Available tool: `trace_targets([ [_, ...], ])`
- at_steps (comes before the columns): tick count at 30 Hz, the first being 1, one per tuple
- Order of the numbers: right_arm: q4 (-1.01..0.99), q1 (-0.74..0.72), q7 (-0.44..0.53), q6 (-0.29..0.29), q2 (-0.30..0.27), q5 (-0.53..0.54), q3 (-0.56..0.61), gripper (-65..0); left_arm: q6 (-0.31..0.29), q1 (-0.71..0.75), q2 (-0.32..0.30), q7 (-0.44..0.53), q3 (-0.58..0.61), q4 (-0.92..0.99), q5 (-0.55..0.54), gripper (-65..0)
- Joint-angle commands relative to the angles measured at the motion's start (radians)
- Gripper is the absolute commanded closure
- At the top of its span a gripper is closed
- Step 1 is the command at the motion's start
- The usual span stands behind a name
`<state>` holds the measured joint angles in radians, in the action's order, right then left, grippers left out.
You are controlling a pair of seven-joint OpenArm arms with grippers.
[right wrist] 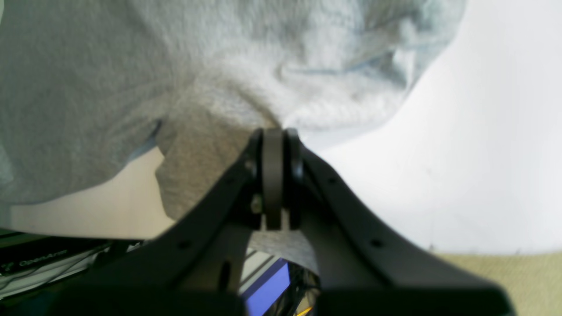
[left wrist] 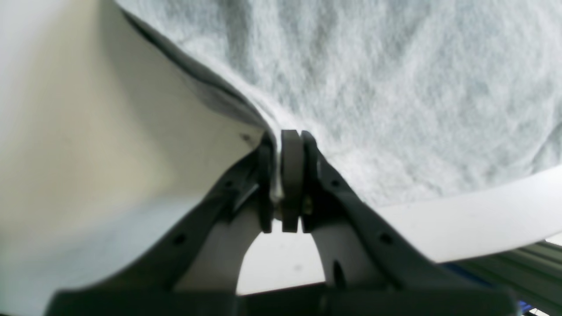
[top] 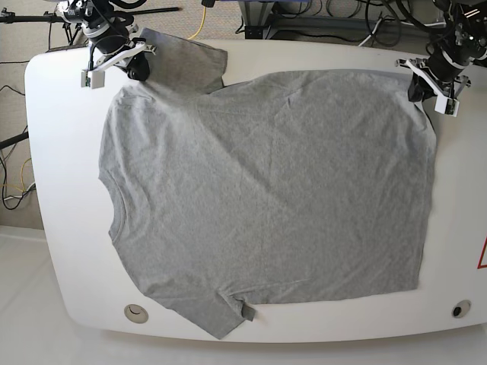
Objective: Fold the T-shirt properly
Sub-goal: 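Pull the held shirt edge taut between both grippers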
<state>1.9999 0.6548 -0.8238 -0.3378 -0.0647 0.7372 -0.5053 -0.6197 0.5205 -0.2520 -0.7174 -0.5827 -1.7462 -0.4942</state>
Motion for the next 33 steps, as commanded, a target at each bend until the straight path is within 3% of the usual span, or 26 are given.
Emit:
trace_targets([
  [1,0.014,-0.019,0.017,-0.031,-0.012,0.017,-0.014,-0.5,0.002,-0.013,-0.014,0.021,-0.012,-0.025,-0.011,0.0],
  [7,0.01,-0.091,0.017,-0.057,-0.017,0.016,-0.01,-0.4,0.002,-0.074,-0.019,0.019,-0.024,-0.018,-0.006,0.0],
  [11,0.006,-0.127,0.013,-0.049,-0.023,0.016,0.0,-0.5,0.004,-0.106,-0.018,0.019,-0.033,-0.015,-0.004,0.0],
  [13,0.001,-0.163,-0.005,-0.014,-0.034,0.013,0.009,-0.2,0.018,-0.13,-0.022,0.011,-0.031,-0.017,-0.011,-0.1],
  [21,-0.013,-0.23,-0.016,-0.004,-0.038,0.011,0.022,-0.2,0.031,-0.17,-0.026,0.009,-0.031,-0.016,-0.015,0.0],
  [23,-0.005,-0.238,-0.022,-0.008,-0.044,0.015,0.029,0.0,0.068,-0.166,-0.029,0.008,-0.027,-0.018,-0.024,0.0],
  [33,-0.019,-0.316,-0.056,-0.009,-0.05,0.011,0.023,0.0,0.105,-0.202,-0.033,0.008,-0.025,-0.015,-0.02,0.0],
])
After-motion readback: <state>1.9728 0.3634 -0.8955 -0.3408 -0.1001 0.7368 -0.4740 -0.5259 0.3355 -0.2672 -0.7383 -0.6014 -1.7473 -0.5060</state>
